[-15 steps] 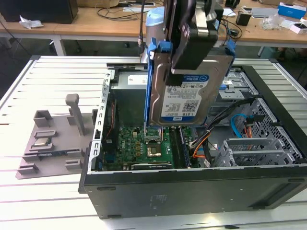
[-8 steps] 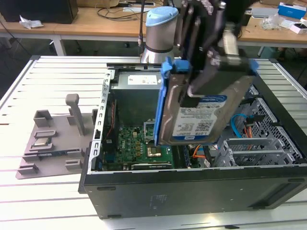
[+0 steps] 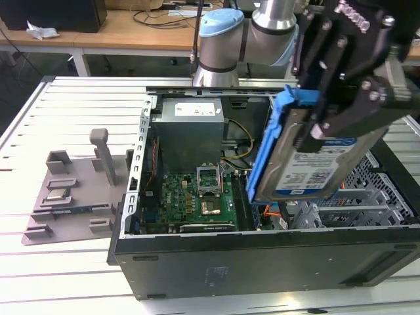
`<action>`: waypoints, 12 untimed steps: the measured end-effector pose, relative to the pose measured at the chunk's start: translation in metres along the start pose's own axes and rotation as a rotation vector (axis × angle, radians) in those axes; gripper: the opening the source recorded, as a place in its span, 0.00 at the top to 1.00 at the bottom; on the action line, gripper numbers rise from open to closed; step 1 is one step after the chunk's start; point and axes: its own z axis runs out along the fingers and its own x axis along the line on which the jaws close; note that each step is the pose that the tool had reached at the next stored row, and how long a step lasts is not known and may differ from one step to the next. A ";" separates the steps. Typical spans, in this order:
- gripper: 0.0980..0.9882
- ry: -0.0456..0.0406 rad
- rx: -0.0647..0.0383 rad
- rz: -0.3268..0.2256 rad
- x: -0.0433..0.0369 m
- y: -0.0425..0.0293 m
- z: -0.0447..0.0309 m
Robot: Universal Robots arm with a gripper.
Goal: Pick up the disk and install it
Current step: 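Pick up the disk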
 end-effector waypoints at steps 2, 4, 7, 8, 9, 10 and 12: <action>0.70 -0.0001 -0.003 -0.001 -0.0004 -0.0216 0.0005; 0.70 -0.0002 -0.005 -0.002 -0.0038 -0.0457 0.0009; 0.70 0.0000 -0.006 -0.002 -0.0110 -0.0707 0.0018; 0.70 -0.0001 -0.007 -0.002 -0.0146 -0.0807 0.0032; 0.70 -0.0002 -0.009 -0.002 -0.0156 -0.0879 0.0053; 0.70 -0.0001 -0.010 -0.002 -0.0155 -0.0928 0.0073; 0.70 -0.0002 -0.011 -0.002 -0.0153 -0.0969 0.0099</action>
